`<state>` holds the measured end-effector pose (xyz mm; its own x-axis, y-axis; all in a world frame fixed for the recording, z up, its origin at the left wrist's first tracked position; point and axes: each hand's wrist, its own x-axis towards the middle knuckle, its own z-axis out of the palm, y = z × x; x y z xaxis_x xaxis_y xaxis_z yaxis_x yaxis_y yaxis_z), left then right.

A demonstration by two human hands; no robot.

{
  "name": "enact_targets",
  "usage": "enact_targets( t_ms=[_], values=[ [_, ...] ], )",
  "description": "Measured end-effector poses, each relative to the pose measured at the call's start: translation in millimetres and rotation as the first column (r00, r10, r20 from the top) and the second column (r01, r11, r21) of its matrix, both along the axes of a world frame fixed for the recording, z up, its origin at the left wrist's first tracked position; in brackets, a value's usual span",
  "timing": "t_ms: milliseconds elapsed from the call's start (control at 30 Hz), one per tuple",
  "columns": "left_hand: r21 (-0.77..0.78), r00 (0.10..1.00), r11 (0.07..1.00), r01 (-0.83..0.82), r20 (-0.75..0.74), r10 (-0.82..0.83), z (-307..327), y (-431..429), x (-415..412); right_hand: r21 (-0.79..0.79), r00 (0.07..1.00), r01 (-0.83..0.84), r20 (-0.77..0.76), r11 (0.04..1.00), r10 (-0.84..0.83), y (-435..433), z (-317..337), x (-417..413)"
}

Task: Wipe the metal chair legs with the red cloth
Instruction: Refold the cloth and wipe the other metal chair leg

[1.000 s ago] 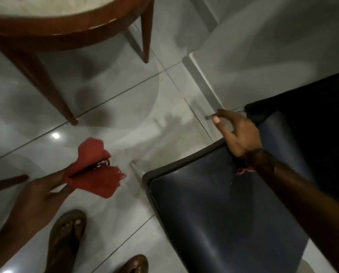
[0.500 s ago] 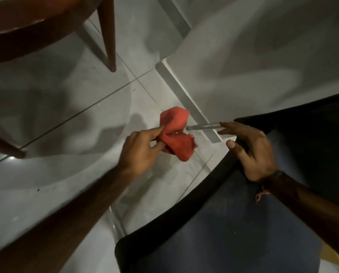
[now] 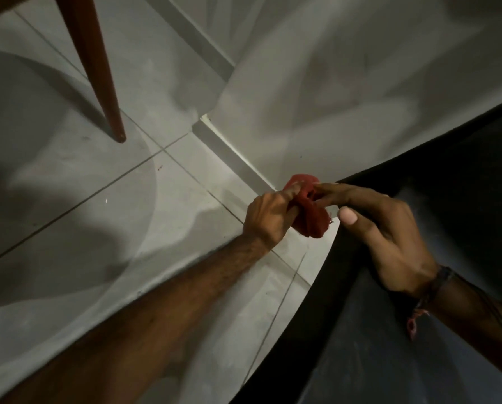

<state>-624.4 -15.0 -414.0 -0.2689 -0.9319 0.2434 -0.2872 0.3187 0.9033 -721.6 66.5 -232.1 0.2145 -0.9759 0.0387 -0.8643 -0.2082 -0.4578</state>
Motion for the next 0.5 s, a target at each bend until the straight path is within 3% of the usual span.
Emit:
enact_targets(
  t_ms=[133,300,500],
  values=[
    [-0.142,0.997,0.987,0.078,-0.008,-0.080,2.1,-9.0,-16.3,0.010,0.999,0.009,0.034,1.000,-0.009,0.1,-0.6,-1.3],
    [-0.278,0.989,0.956,0.096,0.137,-0.059,-7.0,-21.7,-28.7,0.019,0.999,0.012,0.041,1.000,-0.012,-0.2,0.2,0.5],
    [-0.359,0.995,0.929,0.094,0.069,-0.074,-35.0,-26.8,-33.7,0.061,1.000,0.014,0.022,0.998,-0.016,-2.2,0.6,2.4]
  ],
)
